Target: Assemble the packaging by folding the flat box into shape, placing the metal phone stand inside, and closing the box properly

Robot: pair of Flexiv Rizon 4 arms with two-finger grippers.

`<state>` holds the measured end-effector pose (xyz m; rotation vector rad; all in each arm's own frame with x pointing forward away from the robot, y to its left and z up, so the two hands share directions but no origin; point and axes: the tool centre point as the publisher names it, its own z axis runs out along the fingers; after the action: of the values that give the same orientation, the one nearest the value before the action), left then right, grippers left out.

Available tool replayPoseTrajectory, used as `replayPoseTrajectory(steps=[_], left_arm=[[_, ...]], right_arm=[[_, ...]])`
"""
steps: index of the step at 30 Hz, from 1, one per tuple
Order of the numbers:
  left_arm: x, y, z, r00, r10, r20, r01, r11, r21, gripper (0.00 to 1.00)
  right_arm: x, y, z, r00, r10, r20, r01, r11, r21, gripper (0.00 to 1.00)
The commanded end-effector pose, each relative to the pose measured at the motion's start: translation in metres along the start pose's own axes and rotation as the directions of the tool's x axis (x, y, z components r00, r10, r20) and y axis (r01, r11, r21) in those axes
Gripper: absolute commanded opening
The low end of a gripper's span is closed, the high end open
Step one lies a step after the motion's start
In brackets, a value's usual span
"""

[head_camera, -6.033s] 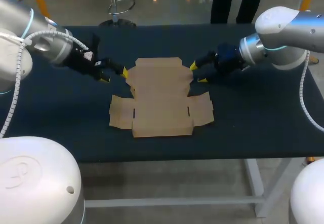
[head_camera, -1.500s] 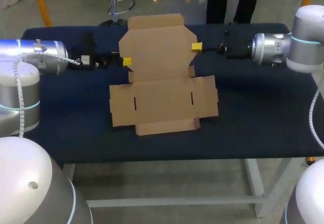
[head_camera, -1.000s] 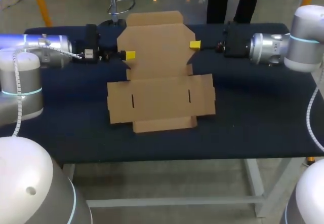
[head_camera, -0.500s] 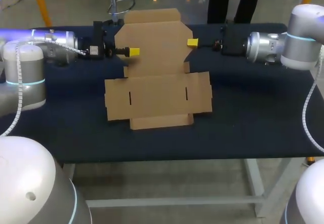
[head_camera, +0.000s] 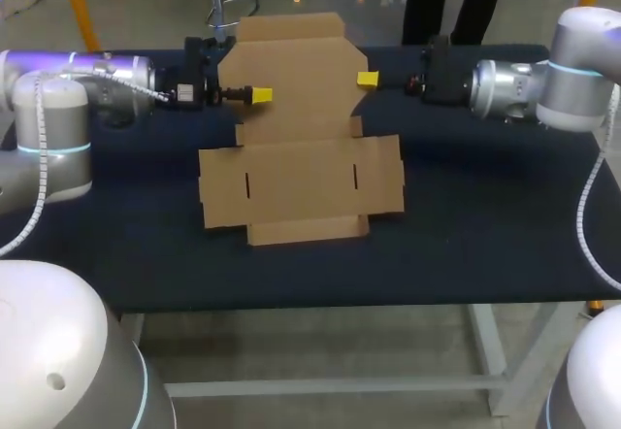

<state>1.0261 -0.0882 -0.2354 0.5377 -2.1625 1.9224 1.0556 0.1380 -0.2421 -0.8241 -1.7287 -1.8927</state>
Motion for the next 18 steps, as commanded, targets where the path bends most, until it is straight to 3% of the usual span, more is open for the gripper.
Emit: replayPoseTrajectory(steps=[1, 7, 9, 16, 17, 18], left_arm=[[-0.0036, -0.0008, -0.0006, 1.000, 0.003, -0.031, -0.003, 1.000, -0.001, 0.30], [-0.0035, -0.0015, -0.0009, 0.999, 0.008, -0.036, -0.008, 1.000, 0.002, 0.11], [-0.0035, -0.0015, -0.0008, 0.999, 0.010, -0.041, -0.010, 1.000, 0.004, 0.00], [-0.0043, -0.0019, 0.0003, 0.998, 0.015, -0.067, -0.014, 1.000, 0.008, 0.00], [-0.0044, -0.0024, 0.0003, 0.998, 0.016, -0.068, -0.016, 1.000, 0.007, 0.00], [-0.0045, -0.0030, 0.0002, 0.997, 0.017, -0.069, -0.017, 1.000, 0.007, 0.00]], right_arm=[[-0.0033, 0.0018, 0.0015, 1.000, -0.002, -0.012, 0.002, 1.000, 0.002, 0.00], [-0.0031, 0.0028, 0.0022, 1.000, -0.007, -0.015, 0.007, 1.000, 0.000, 0.00], [-0.0029, 0.0030, 0.0023, 1.000, -0.008, -0.016, 0.008, 1.000, -0.002, 0.00], [-0.0016, 0.0042, 0.0012, 1.000, -0.010, -0.026, 0.010, 1.000, -0.010, 0.00], [-0.0011, 0.0047, 0.0010, 1.000, -0.010, -0.027, 0.009, 1.000, -0.010, 0.03], [-0.0004, 0.0055, 0.0009, 1.000, -0.008, -0.026, 0.008, 1.000, -0.008, 0.24]])
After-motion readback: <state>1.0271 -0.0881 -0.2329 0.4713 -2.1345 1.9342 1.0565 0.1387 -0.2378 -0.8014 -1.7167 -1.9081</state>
